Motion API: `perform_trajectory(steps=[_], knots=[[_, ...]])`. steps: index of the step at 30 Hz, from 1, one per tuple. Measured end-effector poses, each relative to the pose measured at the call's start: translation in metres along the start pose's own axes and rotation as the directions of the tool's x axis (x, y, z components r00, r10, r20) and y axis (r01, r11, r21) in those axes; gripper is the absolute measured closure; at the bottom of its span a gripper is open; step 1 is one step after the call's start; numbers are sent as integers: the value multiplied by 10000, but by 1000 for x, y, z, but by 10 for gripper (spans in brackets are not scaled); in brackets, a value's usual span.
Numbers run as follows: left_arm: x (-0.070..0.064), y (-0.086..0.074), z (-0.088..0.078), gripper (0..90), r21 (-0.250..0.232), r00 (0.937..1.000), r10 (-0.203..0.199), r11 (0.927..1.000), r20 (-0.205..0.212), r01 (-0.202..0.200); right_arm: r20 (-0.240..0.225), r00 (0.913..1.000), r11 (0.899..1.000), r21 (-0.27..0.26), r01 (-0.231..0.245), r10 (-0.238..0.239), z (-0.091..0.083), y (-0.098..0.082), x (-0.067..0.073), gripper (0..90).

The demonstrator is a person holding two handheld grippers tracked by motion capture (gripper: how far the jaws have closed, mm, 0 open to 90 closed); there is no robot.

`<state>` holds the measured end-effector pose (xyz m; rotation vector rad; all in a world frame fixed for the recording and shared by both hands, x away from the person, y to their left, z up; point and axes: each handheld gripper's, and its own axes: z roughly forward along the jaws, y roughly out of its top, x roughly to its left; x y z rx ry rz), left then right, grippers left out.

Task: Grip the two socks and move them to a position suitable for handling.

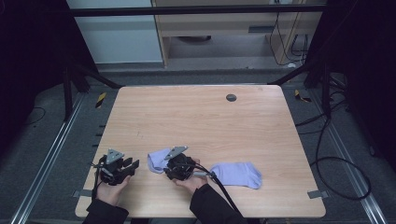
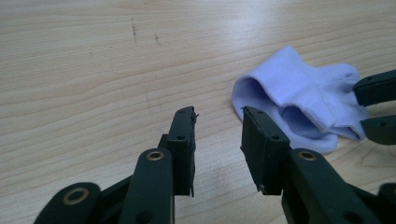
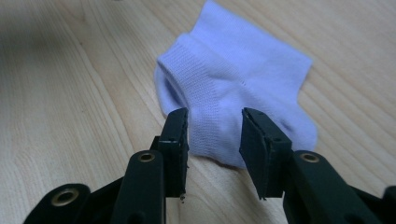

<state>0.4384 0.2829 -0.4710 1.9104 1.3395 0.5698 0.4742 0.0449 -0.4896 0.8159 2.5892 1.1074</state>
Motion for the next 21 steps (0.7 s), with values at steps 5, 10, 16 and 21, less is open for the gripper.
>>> perform_trajectory(steps=[5,10,16,21], knots=[[0,-1,2,641,77,9999,111,9999,48,-111,-21,10000,9997,220,-55,55,7,-2,0,680],[-4,-1,5,630,96,9997,180,9998,183,-182,-111,9996,9992,308,-273,276,6,-2,-2,807],[-12,-2,12,585,232,9983,435,9987,384,-445,-209,9962,9964,-68,-849,847,2,-1,-4,838],[-18,-1,17,564,204,9969,593,9980,512,-604,-44,9934,9914,-623,-1148,1148,-5,0,-5,839]])
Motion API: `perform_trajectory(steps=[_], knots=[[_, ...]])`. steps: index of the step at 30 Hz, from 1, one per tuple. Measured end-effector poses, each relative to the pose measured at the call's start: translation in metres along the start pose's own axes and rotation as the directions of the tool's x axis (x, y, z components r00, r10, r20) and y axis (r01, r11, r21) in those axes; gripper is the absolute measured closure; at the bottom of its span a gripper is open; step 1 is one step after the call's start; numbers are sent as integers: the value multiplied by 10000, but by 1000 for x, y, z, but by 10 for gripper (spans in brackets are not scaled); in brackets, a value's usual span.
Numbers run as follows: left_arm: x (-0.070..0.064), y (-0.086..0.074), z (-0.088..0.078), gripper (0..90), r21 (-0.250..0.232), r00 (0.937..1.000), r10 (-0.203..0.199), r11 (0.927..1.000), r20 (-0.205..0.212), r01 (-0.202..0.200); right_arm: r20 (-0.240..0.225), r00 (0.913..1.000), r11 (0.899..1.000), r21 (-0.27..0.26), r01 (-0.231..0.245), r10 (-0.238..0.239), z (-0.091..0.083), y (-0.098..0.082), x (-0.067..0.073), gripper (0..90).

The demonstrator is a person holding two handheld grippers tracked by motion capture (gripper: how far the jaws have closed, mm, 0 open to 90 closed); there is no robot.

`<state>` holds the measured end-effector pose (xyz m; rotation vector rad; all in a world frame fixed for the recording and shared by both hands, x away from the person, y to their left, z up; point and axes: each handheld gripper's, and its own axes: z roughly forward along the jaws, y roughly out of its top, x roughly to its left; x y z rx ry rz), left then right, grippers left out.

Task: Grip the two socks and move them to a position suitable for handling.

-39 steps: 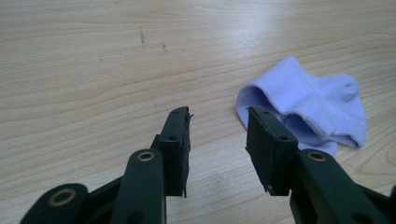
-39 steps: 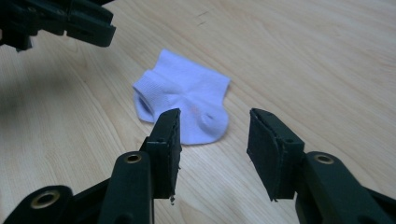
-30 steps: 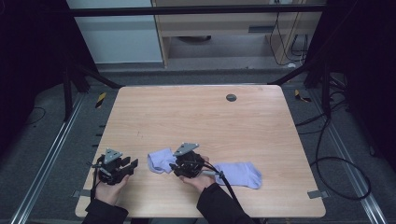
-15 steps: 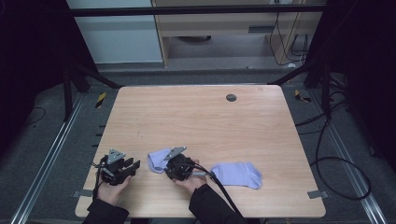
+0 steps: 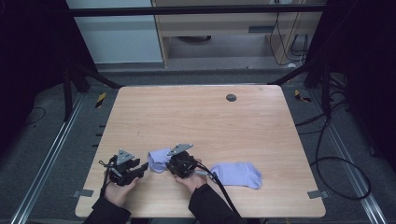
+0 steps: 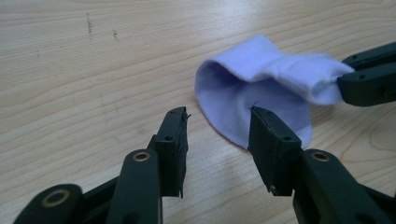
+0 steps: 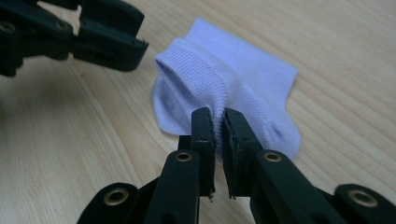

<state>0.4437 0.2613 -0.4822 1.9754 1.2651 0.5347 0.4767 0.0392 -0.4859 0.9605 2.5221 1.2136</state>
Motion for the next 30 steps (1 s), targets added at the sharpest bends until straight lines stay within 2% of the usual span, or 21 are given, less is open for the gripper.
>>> perform_trajectory(steps=[3,10,14,20,23,30], knots=[[-2,1,6,544,52,10000,-15,10000,2,15,105,9999,9993,-337,-129,132,-3,1,-1,839],[-6,3,17,510,252,9999,149,9996,-6,-149,196,9995,9976,-652,-243,256,-6,3,-1,838],[-6,2,21,529,342,9999,77,9994,139,-82,230,9992,9966,-764,-318,336,-7,4,0,837],[-9,3,22,609,337,9996,115,9994,265,-124,187,9993,9956,-886,-296,314,-10,7,2,837],[-9,4,20,602,82,9992,-50,10000,407,47,211,9993,9955,-900,-304,324,-10,7,3,837],[-13,3,24,576,190,9990,10,9998,446,-19,201,9990,9952,-911,-369,389,-10,7,3,837]])
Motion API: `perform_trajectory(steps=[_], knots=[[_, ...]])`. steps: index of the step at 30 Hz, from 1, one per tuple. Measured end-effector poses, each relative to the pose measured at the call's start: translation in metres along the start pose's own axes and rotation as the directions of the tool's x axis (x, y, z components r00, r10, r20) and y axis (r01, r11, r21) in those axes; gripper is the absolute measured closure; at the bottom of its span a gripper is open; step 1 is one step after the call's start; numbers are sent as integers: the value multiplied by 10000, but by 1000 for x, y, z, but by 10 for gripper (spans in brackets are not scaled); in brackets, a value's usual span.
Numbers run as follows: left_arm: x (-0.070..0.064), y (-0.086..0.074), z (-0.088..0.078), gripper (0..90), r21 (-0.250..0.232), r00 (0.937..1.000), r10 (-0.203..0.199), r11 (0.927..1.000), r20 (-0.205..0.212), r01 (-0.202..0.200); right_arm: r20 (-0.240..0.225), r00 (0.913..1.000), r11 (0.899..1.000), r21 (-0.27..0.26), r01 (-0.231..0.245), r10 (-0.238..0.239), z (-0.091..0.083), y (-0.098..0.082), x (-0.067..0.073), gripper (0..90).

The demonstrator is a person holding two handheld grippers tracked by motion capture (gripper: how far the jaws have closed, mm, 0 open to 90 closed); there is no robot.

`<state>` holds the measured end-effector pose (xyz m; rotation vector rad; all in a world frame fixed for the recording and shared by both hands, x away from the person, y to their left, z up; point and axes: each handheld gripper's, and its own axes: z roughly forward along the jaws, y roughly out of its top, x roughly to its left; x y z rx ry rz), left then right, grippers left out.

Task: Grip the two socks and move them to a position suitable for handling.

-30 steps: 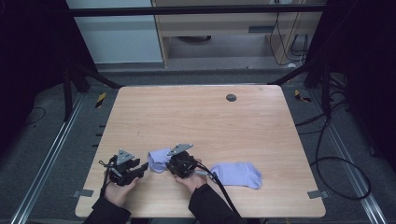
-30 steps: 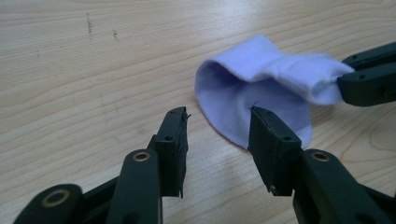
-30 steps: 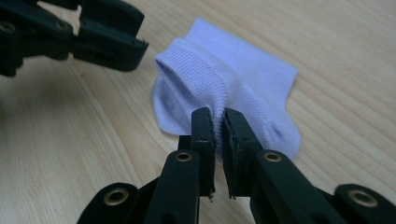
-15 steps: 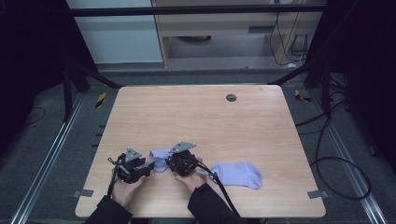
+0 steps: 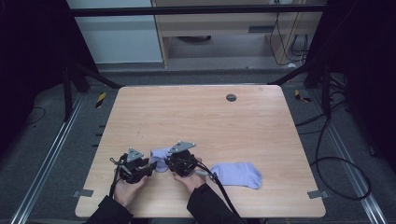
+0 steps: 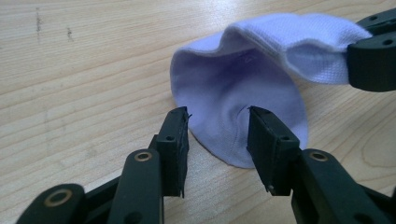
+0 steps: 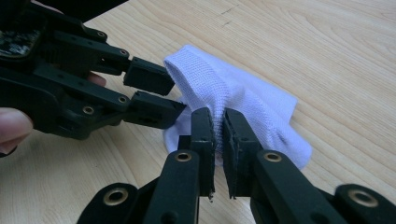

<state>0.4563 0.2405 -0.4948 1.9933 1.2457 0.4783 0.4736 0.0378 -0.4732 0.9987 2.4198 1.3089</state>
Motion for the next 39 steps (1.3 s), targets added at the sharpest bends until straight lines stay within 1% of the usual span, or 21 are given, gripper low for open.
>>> perform_trajectory(steps=[2,6,9,13,14,15,18,22,27,31,32,33,35,36,38,39], knots=[[0,0,2,579,78,10000,6,10000,-4,-6,5,10000,10000,-18,-18,18,0,0,0,837],[-1,0,4,616,218,10000,56,9997,-4,-56,-8,10000,10000,-57,-49,49,-1,0,0,837],[-1,0,5,662,286,9998,173,9994,-47,-171,28,10000,9999,-95,-83,84,-2,1,0,837],[0,0,5,737,260,9998,163,9995,-69,-161,79,9999,9998,-153,-129,130,-3,2,-1,837],[1,0,5,761,273,9998,176,9995,-86,-173,101,9997,9996,-172,-209,211,-4,2,-1,837],[1,0,5,788,292,10000,93,9995,7,-93,141,9996,9995,-200,-226,229,-4,2,-2,837],[2,0,5,852,366,9998,111,9993,153,-116,187,9995,9992,-306,-255,260,-6,3,-3,836],[1,1,2,869,513,9993,253,9983,286,-268,220,9988,9983,-381,-433,442,-9,2,-5,836],[-5,4,-5,873,366,9962,700,9967,511,-719,430,9969,9959,-653,-627,656,-14,5,-7,835],[-9,4,-11,874,407,9914,1133,9924,655,-1161,809,9904,9903,-919,-1047,1122,-15,8,-12,832],[-9,3,-11,874,439,9908,1181,9917,667,-1212,1002,9876,9895,-919,-1114,1205,-13,8,-14,831],[-8,3,-12,874,492,9906,1177,9914,691,-1212,1120,9858,9892,-902,-1153,1251,-12,8,-16,829],[-7,3,-12,873,536,9908,1195,9910,634,-1229,1426,9793,9880,-768,-1339,1438,-9,9,-22,823],[-6,3,-12,873,539,9916,1122,9918,647,-1158,1607,9753,9874,-710,-1414,1512,-7,8,-25,821],[-3,4,-13,873,577,9915,1171,9910,563,-1204,1960,9664,9858,-554,-1583,1662,-4,8,-30,813],[-3,4,-12,873,548,9919,1148,9915,537,-1178,2087,9633,9855,-488,-1623,1690,-3,7,-32,809]])
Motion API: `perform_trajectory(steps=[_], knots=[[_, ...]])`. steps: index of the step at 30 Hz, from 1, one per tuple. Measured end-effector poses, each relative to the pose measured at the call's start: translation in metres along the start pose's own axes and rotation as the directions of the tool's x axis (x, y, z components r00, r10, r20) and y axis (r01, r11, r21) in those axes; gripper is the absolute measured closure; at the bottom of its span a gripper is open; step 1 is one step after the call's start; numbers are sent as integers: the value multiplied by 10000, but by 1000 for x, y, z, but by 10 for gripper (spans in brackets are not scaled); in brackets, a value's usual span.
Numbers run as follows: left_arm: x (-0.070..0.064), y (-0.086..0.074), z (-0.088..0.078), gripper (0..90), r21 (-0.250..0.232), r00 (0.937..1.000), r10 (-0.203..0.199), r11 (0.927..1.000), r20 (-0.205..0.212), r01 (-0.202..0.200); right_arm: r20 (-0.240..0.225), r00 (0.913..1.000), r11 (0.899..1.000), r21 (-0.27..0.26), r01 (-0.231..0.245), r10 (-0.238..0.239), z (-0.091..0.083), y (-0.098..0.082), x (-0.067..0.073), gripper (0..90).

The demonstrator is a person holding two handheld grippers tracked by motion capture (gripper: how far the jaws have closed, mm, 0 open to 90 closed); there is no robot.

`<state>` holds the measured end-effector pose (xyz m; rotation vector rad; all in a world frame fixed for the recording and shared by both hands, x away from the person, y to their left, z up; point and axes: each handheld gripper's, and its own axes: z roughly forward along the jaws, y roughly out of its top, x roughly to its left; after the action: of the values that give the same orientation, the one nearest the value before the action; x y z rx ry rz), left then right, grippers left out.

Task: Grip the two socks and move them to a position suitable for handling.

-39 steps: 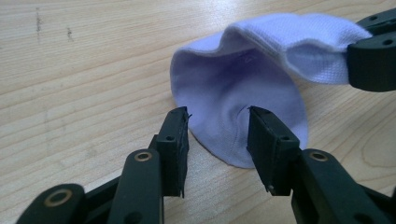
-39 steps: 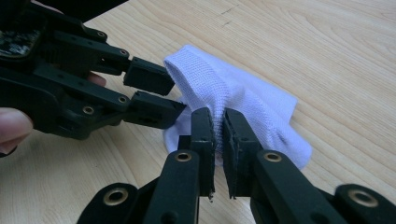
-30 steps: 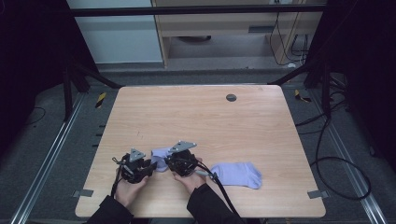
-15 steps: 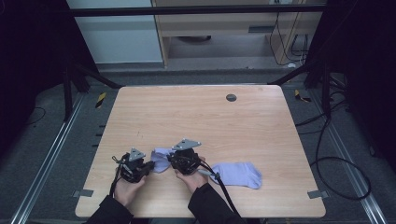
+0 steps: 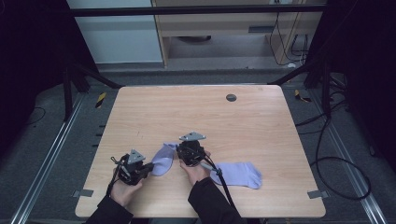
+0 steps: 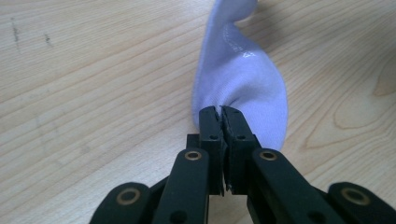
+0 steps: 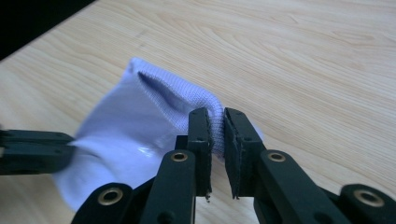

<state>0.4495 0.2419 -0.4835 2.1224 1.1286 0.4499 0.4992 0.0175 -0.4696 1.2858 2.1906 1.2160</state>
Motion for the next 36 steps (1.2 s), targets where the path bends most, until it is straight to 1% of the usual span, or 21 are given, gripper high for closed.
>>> perform_trajectory(steps=[2,4,6,9,11,13,16,17,19,22,23,25,29,32,33,36], knots=[[2,0,0,872,-19,9999,-93,10000,-59,93,175,9998,9999,120,21,-23,3,-1,-3,794],[4,0,1,869,-47,9998,-115,9999,-131,115,344,9994,9997,242,66,-74,4,-1,-3,759],[6,0,1,862,-141,9995,-238,9996,-195,235,514,9985,9996,232,173,-185,5,-1,-5,717],[9,-1,0,805,-283,9984,-414,9988,-391,403,722,9970,9996,-44,277,-273,1,0,-9,657],[11,-1,-3,766,-493,9967,-641,9969,-501,616,712,9971,9995,-117,281,-272,-1,1,-12,637],[14,-1,-6,726,-627,9945,-838,9948,-624,799,741,9966,9986,-361,383,-356,-3,3,-15,613],[16,-2,-9,692,-744,9911,-1067,9921,-795,1008,638,9973,9985,-377,397,-372,-4,5,-15,598],[16,-3,-10,681,-785,9893,-1206,9903,-817,1143,609,9973,9984,-370,432,-409,-3,5,-15,594],[16,-4,-11,648,-832,9870,-1356,9882,-862,1285,445,9980,9986,-292,452,-439,-1,5,-14,581],[13,-4,-12,623,-853,9861,-1414,9873,-877,1340,299,9976,9977,-260,626,-618,1,5,-13,580],[11,-4,-12,616,-842,9864,-1430,9871,-815,1361,210,9980,9979,-238,603,-598,1,5,-11,580],[8,-4,-10,597,-785,9865,-1381,9882,-875,1314,57,9976,9973,-247,689,-688,2,7,-10,581],[2,-3,-4,542,-676,9870,-1380,9889,-824,1327,-99,9958,9957,-219,905,-908,6,12,-5,582],[-1,-3,1,529,-529,9869,-1308,9906,-939,1263,-208,9944,9945,-174,1028,-1032,12,18,-2,585],[-2,-3,2,528,-473,9870,-1280,9912,-969,1239,-225,9947,9949,-162,995,-999,14,20,-2,588],[-3,-3,4,532,-357,9852,-1290,9914,-1127,1258,-235,9945,9947,-124,1018,-1021,23,25,-2,610]])
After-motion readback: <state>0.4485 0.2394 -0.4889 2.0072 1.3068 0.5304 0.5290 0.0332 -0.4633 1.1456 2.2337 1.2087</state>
